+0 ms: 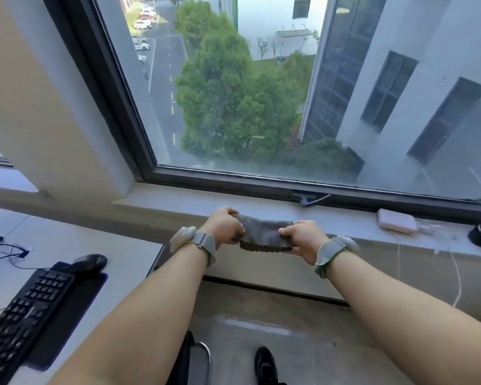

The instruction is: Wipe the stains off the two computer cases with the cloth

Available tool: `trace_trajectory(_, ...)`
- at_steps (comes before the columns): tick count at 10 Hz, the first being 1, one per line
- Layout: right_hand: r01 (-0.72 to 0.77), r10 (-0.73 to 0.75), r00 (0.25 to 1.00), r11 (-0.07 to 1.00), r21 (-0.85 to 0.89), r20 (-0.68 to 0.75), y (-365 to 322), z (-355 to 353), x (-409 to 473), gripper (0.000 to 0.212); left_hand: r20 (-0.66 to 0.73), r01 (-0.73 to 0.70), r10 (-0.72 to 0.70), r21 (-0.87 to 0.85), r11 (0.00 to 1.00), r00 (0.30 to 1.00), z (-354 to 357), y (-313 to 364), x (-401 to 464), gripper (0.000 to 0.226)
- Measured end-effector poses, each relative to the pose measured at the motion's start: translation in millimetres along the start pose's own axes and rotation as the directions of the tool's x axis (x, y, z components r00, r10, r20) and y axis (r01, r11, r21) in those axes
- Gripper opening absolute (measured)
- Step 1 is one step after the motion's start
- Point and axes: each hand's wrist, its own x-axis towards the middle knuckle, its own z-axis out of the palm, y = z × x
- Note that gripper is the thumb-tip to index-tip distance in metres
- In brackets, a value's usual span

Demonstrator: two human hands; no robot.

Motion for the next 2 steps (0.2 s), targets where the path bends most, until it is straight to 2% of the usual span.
trace_trajectory(1, -0.001, 0.001, 1.000, 0.999, 0.039, 0.011, -26.9, 6.1, 54.9, 0.017, -0.094, -0.036, 0.037, 0.014, 0.999, 0.995, 0.5, 22.9, 55.9, 0.051)
trace_trajectory(2, 0.004, -0.006, 0.999, 0.998, 0.055, 0.037, -53.0, 13.1, 101.6, 0.030, -0.205, -0.102, 0.122, 0.104, 0.989, 0.971, -8.0, 42.3, 100.1, 0.060)
